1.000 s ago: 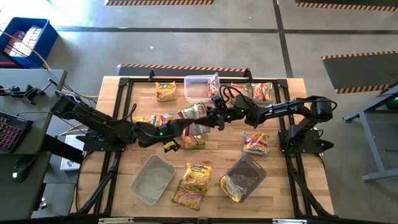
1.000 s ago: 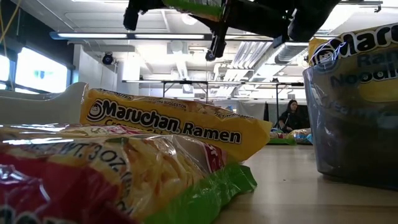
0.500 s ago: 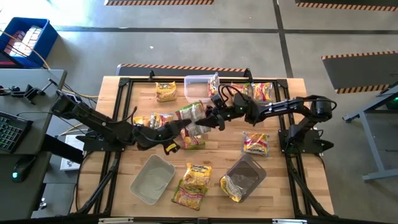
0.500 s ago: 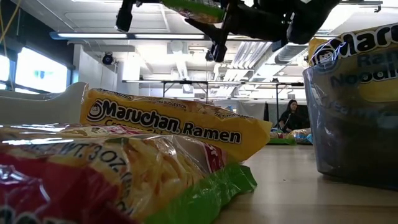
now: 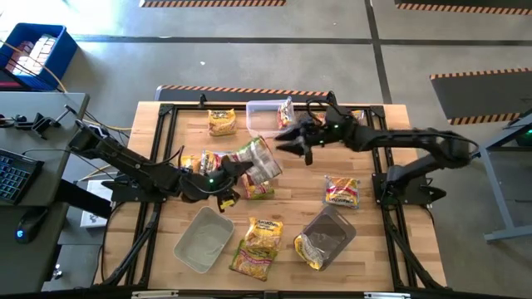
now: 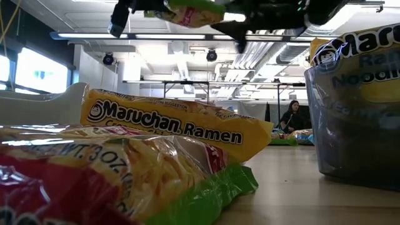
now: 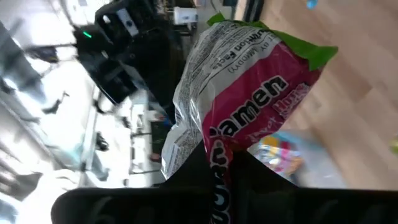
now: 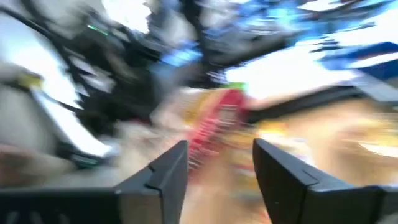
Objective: Sort Maruchan noodles
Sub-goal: Put the green noodle pack into the gray bin
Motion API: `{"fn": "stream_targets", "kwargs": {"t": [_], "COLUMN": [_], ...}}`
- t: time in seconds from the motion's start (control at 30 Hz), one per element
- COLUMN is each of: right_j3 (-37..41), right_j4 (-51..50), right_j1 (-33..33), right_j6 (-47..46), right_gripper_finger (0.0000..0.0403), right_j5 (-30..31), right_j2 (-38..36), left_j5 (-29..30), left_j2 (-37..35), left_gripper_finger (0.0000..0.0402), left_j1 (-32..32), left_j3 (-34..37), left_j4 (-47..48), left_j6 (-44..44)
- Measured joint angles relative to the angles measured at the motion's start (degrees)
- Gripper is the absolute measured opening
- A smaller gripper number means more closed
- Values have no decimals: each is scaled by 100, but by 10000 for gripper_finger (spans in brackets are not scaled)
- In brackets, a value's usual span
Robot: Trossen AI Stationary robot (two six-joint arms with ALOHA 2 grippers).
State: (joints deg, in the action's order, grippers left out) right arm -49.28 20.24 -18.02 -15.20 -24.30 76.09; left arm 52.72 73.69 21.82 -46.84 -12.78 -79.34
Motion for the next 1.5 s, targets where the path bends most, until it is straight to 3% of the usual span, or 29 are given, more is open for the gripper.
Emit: {"fn": "stream_targets", "kwargs": {"t": [0.13,0.23,0.37,0.53,0.67,0.93,1.23,1.5], "right_j3": [-4,190,909,1919,2443,2590,2590,2590], "right_j4": [-1649,-2002,-1283,355,1353,1560,1560,1514], "right_j1": [38,157,251,292,389,731,951,951], "right_j6": [1420,1995,2078,1725,1545,1563,1672,1667], "right_gripper_finger": [106,60,7,16,4,2,0,0], "right_j5": [1470,2005,2082,2290,2810,3312,3436,3458], "right_j2": [-818,-1160,-1239,-1191,-1204,-1204,-1204,-1204], "left_j5": [-357,-1025,-2026,-3330,-4206,-5451,-6363,-6052], "left_j2": [-119,-166,-164,-162,-143,186,1128,1316], "left_gripper_finger": [1,0,0,0,0,0,0,0], "left_j1": [-75,-215,-468,-691,-639,-17,937,1610], "left_j3": [-116,-414,-884,-1571,-2265,-3179,-3338,-3334], "left_j4": [1034,2010,3122,4550,5858,8217,8738,8308], "left_j6": [1333,2517,3826,5350,6527,8078,9616,10546]}}
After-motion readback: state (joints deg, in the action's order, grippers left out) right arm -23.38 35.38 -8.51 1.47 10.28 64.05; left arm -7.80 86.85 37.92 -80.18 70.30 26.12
